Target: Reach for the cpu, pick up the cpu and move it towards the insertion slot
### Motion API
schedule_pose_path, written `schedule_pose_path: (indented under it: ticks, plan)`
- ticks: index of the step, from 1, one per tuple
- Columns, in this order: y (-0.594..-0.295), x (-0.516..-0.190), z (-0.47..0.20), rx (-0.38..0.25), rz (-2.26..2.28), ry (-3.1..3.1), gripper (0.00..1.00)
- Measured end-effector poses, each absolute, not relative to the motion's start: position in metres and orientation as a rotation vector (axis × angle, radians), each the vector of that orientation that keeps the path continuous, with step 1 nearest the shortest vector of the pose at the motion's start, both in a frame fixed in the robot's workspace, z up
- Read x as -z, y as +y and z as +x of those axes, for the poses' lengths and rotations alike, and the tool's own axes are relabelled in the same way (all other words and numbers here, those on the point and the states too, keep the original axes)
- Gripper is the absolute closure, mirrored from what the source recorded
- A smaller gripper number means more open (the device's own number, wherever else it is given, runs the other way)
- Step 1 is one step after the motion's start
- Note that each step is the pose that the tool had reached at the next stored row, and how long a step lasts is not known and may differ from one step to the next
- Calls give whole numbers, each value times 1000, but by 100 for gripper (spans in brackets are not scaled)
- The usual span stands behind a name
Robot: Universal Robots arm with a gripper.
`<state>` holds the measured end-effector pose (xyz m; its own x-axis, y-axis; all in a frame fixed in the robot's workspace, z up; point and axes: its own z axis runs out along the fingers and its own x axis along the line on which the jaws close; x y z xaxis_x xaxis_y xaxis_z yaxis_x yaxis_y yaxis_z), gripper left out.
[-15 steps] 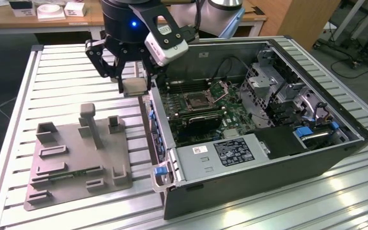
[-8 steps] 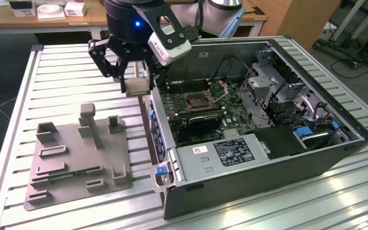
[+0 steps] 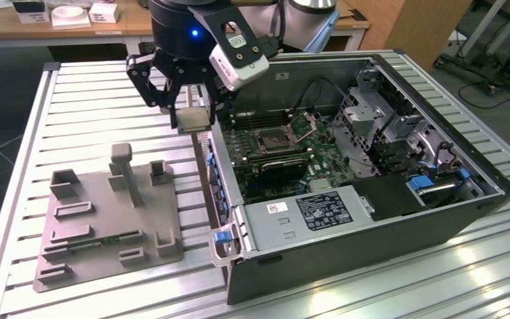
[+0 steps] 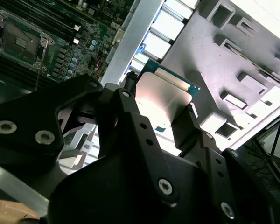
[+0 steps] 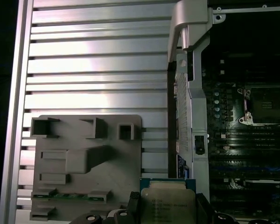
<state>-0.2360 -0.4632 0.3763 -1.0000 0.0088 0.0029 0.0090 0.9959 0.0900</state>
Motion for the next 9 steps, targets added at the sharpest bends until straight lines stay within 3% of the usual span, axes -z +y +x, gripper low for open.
schedule_pose_path:
  ticks: [9]
  plan:
    - [-463, -376, -232, 141, -14, -3136, 46]
